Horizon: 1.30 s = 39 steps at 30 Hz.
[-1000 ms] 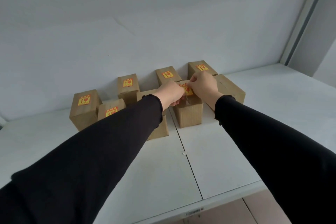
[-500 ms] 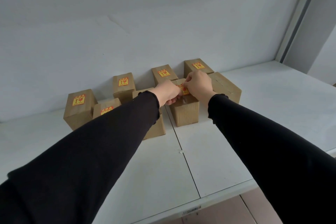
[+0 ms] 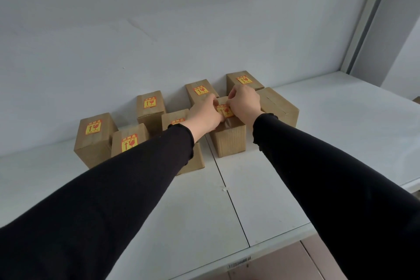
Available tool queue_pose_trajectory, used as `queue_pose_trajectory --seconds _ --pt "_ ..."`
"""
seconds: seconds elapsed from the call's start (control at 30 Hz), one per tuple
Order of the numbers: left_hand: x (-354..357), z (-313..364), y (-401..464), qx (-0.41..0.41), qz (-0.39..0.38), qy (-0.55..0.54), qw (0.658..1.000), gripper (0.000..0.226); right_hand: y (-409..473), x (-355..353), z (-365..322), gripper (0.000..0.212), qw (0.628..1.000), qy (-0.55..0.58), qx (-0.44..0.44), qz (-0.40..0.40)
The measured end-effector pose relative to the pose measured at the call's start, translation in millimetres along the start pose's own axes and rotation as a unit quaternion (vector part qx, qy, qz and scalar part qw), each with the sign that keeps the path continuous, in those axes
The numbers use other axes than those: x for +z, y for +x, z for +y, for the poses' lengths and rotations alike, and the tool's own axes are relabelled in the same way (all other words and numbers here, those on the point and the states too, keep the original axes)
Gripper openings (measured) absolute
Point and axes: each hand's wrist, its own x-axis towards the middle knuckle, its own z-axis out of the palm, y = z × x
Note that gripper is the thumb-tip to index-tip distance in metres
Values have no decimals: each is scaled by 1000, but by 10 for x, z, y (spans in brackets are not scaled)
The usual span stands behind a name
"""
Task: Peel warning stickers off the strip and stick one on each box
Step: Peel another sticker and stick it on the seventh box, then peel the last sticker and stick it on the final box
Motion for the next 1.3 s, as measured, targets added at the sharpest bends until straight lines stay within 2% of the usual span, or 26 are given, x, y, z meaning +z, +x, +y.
queue_pose_trajectory --seconds 0.23,0.37,0.5,0.7,0.8,0.9,1.07,1.13,1.3 --pt "-28 -4 51 -41 -29 -60 997 46 1 -33 9 15 1000 11 9 -16" --pt "-25 -26 63 -58 -28 -89 994 49 -15 -130 76 9 997 25 4 -71" --pt "-40 -35 50 -67 -31 -96 993 46 -107 -248 126 22 991 23 -12 -131" --pt "-31 -15 5 -72 -13 -94 993 44 -190 -303 90 32 986 6 -16 -165" --pt "-70 13 -62 -67 -6 -82 994 47 -253 -323 63 36 988 -3 -13 -155" --pt "-215 -32 -202 -37 21 -76 996 51 -373 -430 27 39 993 -18 -44 -105" --pt "-709 -303 -665 47 104 -15 993 29 -723 -554 -189 31 994 14 -108 -22" --pt "-923 -486 -945 67 118 6 991 18 -932 -536 -382 25 989 17 -147 -19" --pt "-1303 -1021 -1745 73 113 82 987 14 -1573 -377 -970 24 964 -18 -262 -36"
